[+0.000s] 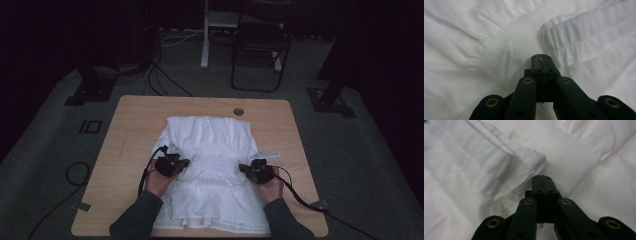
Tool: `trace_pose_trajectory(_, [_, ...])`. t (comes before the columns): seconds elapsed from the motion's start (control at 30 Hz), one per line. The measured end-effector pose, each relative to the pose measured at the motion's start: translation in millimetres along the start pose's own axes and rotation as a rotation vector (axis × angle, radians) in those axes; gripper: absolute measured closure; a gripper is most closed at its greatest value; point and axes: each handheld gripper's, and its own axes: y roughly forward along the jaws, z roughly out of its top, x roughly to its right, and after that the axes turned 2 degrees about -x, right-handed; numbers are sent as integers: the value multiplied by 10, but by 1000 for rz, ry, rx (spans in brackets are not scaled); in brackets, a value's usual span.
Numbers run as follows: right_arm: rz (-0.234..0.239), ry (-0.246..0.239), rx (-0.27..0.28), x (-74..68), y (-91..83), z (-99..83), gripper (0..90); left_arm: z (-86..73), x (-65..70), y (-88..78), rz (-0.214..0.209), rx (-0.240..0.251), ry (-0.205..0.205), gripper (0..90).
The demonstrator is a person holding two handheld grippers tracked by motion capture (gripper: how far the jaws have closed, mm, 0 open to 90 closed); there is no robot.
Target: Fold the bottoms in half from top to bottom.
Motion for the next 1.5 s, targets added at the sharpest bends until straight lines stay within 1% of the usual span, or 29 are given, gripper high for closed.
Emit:
trace_pose_trajectory(0.07, [-2, 9, -26, 26, 104, 11, 896, 4, -1, 108, 6, -27, -1, 900])
trace_pose_trajectory(0.1, [7, 9, -30, 33, 147, 24, 895, 2, 2, 153, 3, -31, -8, 900])
trace_pose_trajectory(0.17, [44, 2, -32, 52, 230, 52, 883, -8, 7, 210, -6, -43, -2, 900])
trace_pose_trajectory(0.2, [53, 16, -42, 70, 266, 58, 882, -17, 15, 220, -13, -39, -2, 900])
trace_pose_trajectory(0.27, [106, 45, -16, 92, 271, 43, 882, -50, 46, 186, -29, -23, -5, 900])
trace_pose_trajectory(0.3, [134, 45, 9, 88, 243, 27, 873, -73, 66, 150, -43, -12, -2, 900])
trace_pose_trajectory(0.33, [162, 38, 28, 74, 201, 9, 863, -102, 97, 112, -59, -4, 5, 899])
trace_pose_trajectory(0.37, [191, 15, 49, 53, 156, -14, 853, -133, 134, 76, -71, -1, 17, 898])
trace_pose_trajectory(0.4, [219, -8, 64, 22, 103, -39, 844, -170, 176, 38, -89, -1, 35, 892])
trace_pose_trajectory(0.47, [263, -64, 83, -39, -5, -95, 829, -256, 259, -39, -130, -4, 86, 883])
trace_pose_trajectory(0.5, [285, -89, 90, -68, -58, -123, 820, -297, 292, -74, -139, -2, 102, 871])
trace_pose_trajectory(0.57, [310, -125, 110, -108, -152, -164, 797, -345, 311, -132, -137, 9, 107, 838])
trace_pose_trajectory(0.63, [307, -128, 124, -127, -215, -174, 788, -353, 293, -172, -126, 32, 80, 812])
trace_pose_trajectory(0.7, [313, -123, 135, -150, -238, -168, 776, -347, 287, -183, -136, 42, 65, 801])
trace_pose_trajectory(0.73, [321, -127, 132, -174, -236, -166, 768, -348, 304, -176, -135, 36, 75, 791])
trace_pose_trajectory(0.8, [344, -143, 116, -241, -207, -181, 757, -368, 365, -146, -151, 14, 94, 773])
trace_pose_trajectory(0.83, [359, -155, 102, -283, -184, -202, 751, -390, 399, -129, -151, -1, 109, 772])
trace_pose_trajectory(0.87, [371, -171, 82, -324, -156, -233, 753, -417, 433, -99, -140, -17, 118, 772])
trace_pose_trajectory(0.9, [369, -186, 55, -361, -122, -268, 754, -446, 452, -67, -132, -41, 126, 773])
trace_pose_trajectory(0.93, [359, -203, 25, -395, -84, -306, 760, -476, 464, -37, -137, -50, 121, 778])
trace_pose_trajectory(1.0, [348, -235, -28, -436, -16, -369, 786, -490, 447, -49, -152, -40, 110, 776])
trace_pose_trajectory(1.03, [352, -237, -36, -445, -3, -383, 787, -478, 432, -68, -159, -32, 103, 768])
trace_pose_trajectory(1.07, [351, -233, -38, -445, -7, -373, 784, -461, 418, -93, -151, -15, 105, 739])
trace_pose_trajectory(1.13, [334, -240, -20, -431, -51, -319, 751, -397, 366, -139, -116, 7, 116, 675])
trace_pose_trajectory(1.27, [245, -244, 39, -333, -137, -132, 664, -201, 159, -178, -69, 61, 82, 670])
trace_pose_trajectory(1.33, [213, -223, 70, -244, -136, -2, 628, -85, 47, -159, -48, 80, 57, 650])
trace_pose_trajectory(1.4, [166, -190, 84, -145, -91, 139, 604, 32, -59, -116, -24, 103, 40, 633])
trace_pose_trajectory(1.43, [141, -178, 90, -91, -53, 208, 593, 89, -101, -85, -12, 111, 37, 626])
trace_pose_trajectory(1.5, [81, -148, 104, 22, 50, 339, 572, 187, -166, 6, 28, 139, 39, 598])
